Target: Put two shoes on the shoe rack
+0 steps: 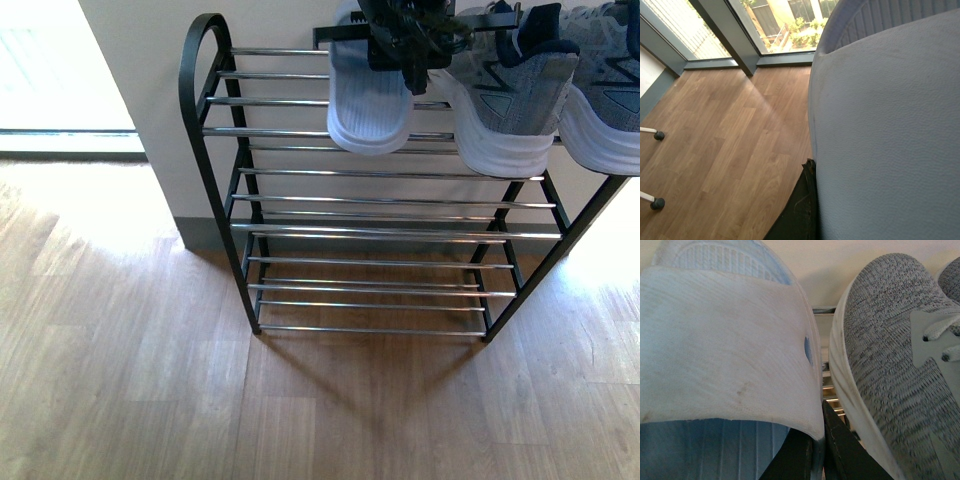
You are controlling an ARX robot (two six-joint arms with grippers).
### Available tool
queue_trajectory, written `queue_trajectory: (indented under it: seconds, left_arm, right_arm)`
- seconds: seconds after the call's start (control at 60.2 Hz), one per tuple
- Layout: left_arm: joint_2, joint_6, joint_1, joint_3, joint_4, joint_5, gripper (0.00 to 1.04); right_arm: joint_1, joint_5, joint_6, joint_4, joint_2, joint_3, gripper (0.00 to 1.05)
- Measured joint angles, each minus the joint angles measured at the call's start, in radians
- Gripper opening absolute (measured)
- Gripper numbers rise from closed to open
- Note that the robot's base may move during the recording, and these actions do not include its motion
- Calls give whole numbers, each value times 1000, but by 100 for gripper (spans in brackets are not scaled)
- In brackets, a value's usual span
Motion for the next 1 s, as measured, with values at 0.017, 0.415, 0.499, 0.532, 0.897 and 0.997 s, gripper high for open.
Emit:
queue_trajectory:
  seconds: [0.017,0.415,0.499,0.532,0.897,0.997]
  left_arm:
    - [0,0,0,0,0,0,2]
    - [0,0,0,0,0,0,2]
    - [0,0,0,0,0,0,2]
    - [0,0,0,0,0,0,2]
    - [0,0,0,0,0,0,2]
    - [0,0,0,0,0,0,2]
  right_arm:
    - [-5,5,-5,-1,13,12,2]
    - [-27,61,-100,88,16,-53,2]
    - [-27,63,-106,89,8,-69,2]
    - [-27,63,-111,97,3,-75,2]
    - [16,15,-92,157,-169,-246,55]
    - [39,-5,-71,156,-230,-278,72]
